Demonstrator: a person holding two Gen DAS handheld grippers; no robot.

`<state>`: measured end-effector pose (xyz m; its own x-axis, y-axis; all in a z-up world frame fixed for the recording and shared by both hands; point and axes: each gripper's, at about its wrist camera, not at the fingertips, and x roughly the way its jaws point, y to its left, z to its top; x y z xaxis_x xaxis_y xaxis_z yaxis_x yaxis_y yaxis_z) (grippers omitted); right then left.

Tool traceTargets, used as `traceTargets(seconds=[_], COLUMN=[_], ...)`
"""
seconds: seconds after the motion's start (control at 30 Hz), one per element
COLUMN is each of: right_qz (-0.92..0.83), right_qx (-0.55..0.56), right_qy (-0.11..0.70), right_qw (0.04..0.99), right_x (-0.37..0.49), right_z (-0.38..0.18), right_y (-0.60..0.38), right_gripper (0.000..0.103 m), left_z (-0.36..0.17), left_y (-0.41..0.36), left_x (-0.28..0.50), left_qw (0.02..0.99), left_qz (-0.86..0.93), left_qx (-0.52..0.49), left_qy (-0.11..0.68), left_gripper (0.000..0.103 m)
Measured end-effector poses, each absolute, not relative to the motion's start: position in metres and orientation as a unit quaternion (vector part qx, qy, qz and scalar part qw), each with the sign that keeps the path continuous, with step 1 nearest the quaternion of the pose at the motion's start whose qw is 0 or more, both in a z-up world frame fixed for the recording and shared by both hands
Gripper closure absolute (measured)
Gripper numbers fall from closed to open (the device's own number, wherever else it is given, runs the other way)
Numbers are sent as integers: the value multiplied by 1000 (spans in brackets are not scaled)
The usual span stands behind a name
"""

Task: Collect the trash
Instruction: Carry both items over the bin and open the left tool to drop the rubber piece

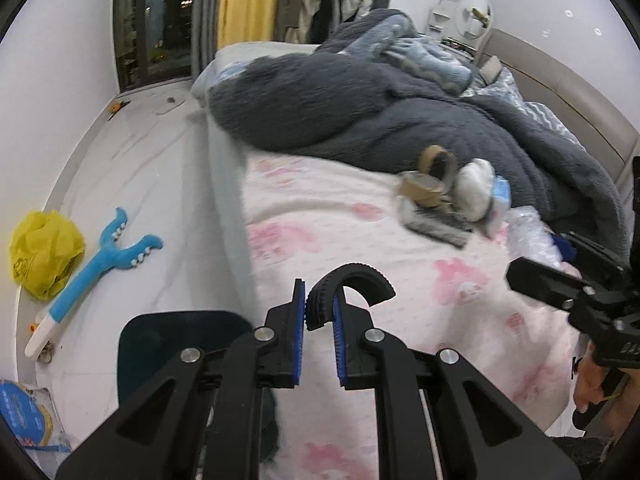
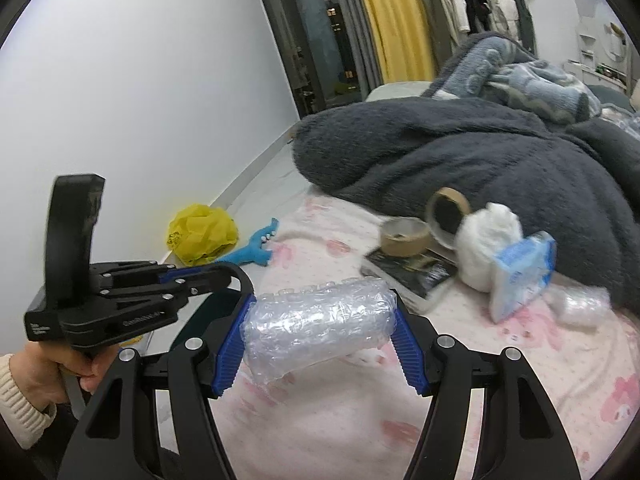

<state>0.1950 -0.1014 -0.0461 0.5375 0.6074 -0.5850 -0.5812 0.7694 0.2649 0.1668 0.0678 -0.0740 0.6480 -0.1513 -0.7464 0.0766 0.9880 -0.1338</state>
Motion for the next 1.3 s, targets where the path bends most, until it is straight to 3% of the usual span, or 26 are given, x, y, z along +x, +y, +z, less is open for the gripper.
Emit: traceTargets(seconds=[1.3], right_qz=[431], right_qx=[-12], right_qy=[356], right_qw=[829], right_x=[187], right_z=[-73], right_y=[85], right_gripper=[37], left_z=[-198], left_y=[226], left_x=[129], left_qw=[790], left_qz=[16], left_qx=[-77], left_qy=[608], left_gripper=[87])
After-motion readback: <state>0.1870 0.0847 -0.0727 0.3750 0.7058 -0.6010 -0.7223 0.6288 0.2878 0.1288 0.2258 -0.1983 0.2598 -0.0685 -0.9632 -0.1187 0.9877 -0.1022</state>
